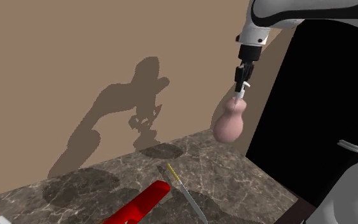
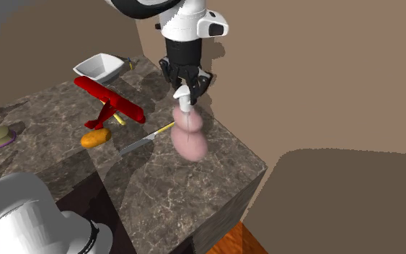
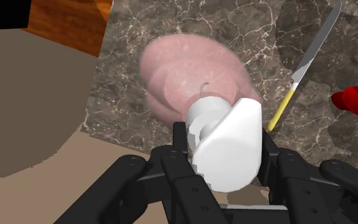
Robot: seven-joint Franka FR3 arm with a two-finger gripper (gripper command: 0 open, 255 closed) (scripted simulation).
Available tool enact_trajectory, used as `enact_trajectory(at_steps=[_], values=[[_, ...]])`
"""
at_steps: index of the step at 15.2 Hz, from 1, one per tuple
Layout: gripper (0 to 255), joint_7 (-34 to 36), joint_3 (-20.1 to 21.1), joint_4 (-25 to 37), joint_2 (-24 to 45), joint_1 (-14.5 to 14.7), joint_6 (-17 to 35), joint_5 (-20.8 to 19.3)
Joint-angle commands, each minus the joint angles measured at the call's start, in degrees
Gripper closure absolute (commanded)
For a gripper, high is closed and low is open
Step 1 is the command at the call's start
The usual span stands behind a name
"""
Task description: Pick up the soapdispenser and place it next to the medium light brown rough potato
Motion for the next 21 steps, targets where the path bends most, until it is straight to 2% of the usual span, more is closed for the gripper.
enact_trajectory(at_steps=[1,11,21], values=[[255,2.1,1.4,-0.4,-2.9,0.6,-2.4,0.3],[255,11.3,8.2,0.5,-13.3,3.3,-13.7,3.5],[255,22.1,15.8,8.5,-17.8,5.4,-25.5,9.1]])
